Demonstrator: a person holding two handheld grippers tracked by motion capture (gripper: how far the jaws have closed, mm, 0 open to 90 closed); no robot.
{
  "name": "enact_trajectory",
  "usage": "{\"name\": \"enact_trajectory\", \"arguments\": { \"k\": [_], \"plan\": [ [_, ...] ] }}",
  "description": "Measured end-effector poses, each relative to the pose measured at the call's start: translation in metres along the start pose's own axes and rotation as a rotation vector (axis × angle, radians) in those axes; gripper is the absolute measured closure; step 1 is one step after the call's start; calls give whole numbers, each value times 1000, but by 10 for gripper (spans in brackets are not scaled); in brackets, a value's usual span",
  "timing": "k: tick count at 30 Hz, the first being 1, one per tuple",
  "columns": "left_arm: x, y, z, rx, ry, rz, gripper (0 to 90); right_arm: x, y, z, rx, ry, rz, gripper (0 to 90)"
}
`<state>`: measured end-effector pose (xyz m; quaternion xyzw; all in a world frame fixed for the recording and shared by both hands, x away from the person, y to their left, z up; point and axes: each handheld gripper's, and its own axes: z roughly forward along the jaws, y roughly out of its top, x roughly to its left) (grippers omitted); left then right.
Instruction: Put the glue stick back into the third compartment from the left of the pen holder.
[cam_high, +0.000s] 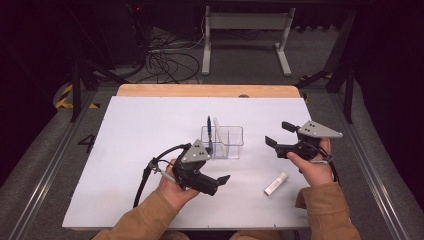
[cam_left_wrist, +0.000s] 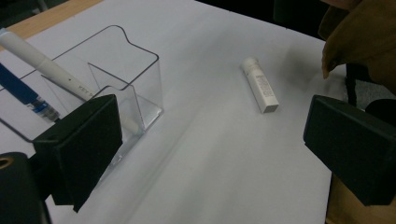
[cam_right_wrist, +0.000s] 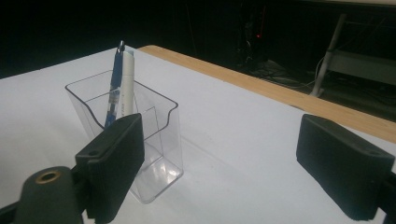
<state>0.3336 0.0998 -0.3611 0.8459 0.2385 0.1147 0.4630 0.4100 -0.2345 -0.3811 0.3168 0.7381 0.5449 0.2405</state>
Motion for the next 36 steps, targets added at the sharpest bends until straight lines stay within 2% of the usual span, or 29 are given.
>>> {"name": "enact_trajectory", "arguments": {
  "k": [8,13,19,24,31,34,36],
  "plan": [
    [-5,6,17,14,-43,-2,62,-1,0,-1,-5,-3,6,156],
    [-7,9,21,19,-59,-3,66,-1,0,-2,-5,-3,6,156],
    [-7,10,26,20,-97,-53,67,-1,0,-3,-1,-9,5,154],
    [-9,13,32,43,-97,-44,67,-1,0,-3,-2,-6,-9,160],
    [-17,16,43,75,-70,19,88,-3,-2,-3,-9,3,-15,171],
    [-17,16,48,79,-70,6,114,-3,-2,-3,-8,2,-13,172],
    [-16,17,53,111,-72,-3,133,-3,-2,-4,-7,-1,-11,172]
  ]
}}
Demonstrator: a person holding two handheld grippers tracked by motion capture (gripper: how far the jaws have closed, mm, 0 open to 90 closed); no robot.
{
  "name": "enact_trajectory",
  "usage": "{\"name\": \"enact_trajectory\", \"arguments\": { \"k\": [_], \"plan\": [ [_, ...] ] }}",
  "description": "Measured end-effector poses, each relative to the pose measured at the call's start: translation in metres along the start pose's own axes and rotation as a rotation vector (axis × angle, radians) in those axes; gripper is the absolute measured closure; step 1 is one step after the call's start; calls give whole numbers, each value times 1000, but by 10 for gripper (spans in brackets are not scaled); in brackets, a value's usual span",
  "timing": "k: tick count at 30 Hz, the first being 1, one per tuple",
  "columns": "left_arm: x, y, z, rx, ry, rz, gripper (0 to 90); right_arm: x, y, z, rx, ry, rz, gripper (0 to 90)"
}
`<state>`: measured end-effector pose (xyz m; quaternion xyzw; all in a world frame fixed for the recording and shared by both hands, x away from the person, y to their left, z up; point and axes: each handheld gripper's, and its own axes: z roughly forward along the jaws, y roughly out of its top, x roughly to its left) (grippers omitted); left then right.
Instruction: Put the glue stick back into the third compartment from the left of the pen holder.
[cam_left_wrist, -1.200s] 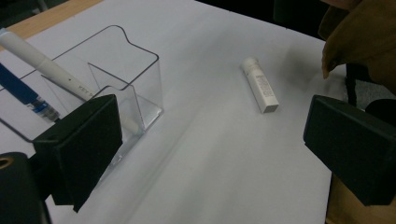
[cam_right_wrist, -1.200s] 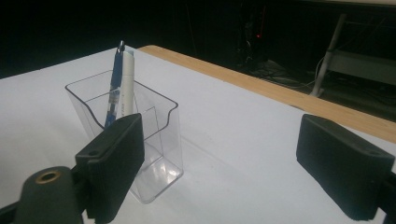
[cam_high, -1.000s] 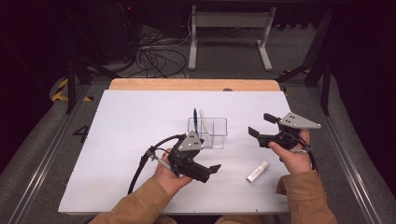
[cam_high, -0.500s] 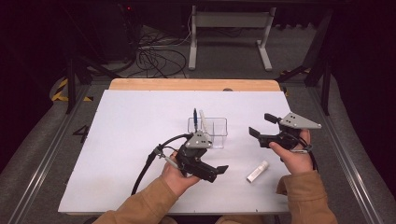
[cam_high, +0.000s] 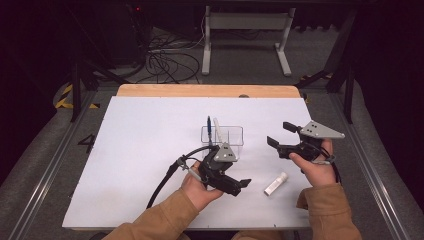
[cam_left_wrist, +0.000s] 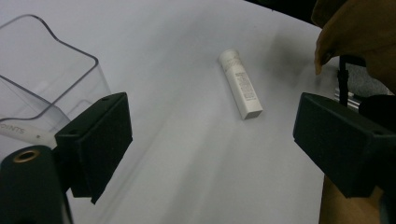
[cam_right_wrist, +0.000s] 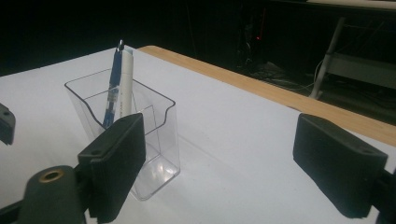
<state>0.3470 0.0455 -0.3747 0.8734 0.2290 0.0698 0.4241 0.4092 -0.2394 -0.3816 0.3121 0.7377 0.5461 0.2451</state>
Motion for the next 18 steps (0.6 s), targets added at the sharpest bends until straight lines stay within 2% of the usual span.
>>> {"name": "enact_trajectory", "arguments": {
  "k": [10,18],
  "plan": [
    [-1,6,26,44,-48,-28,157,-2,0,-2,-2,-8,2,176],
    [-1,13,44,71,-52,-49,184,-4,-2,-2,15,-20,2,182]
  ]
}}
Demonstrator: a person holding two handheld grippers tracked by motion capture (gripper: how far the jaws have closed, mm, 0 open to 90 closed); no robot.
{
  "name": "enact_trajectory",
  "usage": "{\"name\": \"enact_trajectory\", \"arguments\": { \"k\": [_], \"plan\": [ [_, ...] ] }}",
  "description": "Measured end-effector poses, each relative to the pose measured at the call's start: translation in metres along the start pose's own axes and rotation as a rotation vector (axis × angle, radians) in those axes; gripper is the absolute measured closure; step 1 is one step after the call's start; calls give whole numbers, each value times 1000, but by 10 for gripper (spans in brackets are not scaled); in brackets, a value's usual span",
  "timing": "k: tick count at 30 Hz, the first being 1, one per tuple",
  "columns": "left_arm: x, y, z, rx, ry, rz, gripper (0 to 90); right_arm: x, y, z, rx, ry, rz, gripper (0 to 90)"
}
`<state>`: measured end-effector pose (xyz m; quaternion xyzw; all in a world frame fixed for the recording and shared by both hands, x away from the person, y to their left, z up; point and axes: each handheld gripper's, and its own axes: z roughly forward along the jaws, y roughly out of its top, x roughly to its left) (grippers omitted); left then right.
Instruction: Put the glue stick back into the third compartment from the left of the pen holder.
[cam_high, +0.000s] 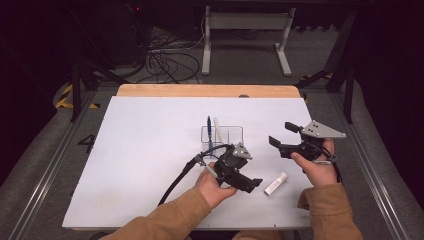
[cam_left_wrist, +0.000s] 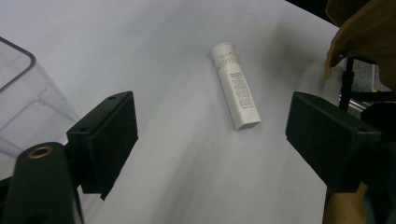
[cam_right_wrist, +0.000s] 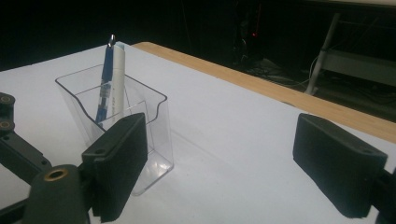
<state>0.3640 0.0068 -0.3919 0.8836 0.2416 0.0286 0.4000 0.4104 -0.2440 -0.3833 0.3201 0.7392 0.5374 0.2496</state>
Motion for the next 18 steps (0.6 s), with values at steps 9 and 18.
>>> {"name": "enact_trajectory", "arguments": {
  "k": [9,18],
  "plan": [
    [-8,8,20,38,11,8,242,-2,-2,-2,16,-25,-4,184],
    [-15,13,37,60,8,41,266,-4,-6,-5,26,-49,0,184]
  ]
}}
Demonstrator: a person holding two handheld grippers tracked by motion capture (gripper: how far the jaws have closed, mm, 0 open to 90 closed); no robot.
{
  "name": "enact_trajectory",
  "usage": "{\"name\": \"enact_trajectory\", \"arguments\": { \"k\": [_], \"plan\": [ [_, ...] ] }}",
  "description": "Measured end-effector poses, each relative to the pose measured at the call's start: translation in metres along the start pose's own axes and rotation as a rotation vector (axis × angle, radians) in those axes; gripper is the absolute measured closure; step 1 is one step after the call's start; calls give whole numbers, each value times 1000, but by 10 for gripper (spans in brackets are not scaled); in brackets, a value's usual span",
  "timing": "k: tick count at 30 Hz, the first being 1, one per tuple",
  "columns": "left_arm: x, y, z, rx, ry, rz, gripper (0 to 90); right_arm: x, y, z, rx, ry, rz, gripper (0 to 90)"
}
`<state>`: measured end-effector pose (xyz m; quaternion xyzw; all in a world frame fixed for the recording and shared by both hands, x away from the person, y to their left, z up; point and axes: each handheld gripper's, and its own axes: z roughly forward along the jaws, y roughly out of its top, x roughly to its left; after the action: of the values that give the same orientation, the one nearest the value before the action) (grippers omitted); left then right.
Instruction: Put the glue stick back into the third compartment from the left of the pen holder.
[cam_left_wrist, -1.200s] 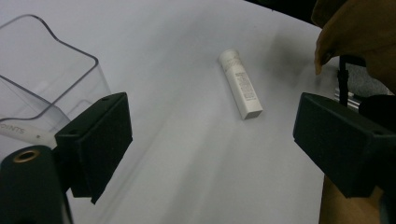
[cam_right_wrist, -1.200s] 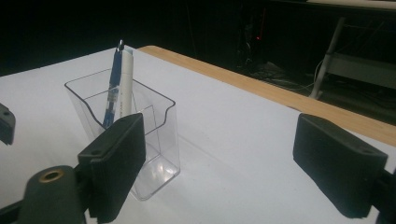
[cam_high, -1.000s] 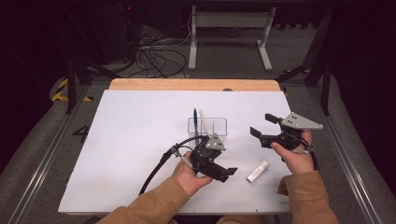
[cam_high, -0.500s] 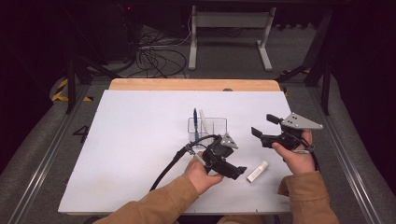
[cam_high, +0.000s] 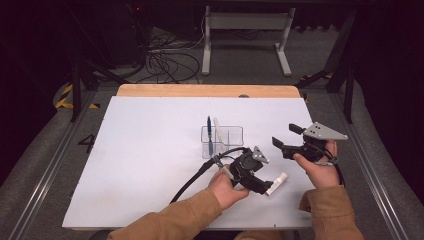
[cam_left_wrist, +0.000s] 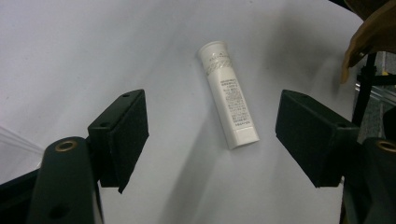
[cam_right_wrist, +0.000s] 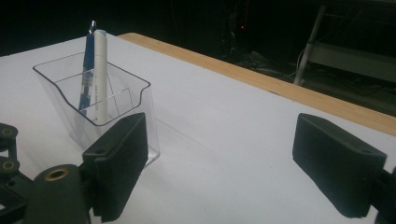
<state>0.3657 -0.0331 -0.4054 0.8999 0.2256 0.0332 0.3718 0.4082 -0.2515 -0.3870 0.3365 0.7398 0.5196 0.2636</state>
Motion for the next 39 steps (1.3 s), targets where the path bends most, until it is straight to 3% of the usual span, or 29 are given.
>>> {"name": "enact_trajectory", "arguments": {
  "k": [16,28,39],
  "plan": [
    [-9,4,30,38,1,16,312,-5,-3,0,12,-23,3,185],
    [-15,5,48,67,18,-14,491,-6,-3,-2,9,-26,1,184],
    [-24,5,61,114,47,10,628,-7,-3,-2,11,-30,1,184]
  ]
}}
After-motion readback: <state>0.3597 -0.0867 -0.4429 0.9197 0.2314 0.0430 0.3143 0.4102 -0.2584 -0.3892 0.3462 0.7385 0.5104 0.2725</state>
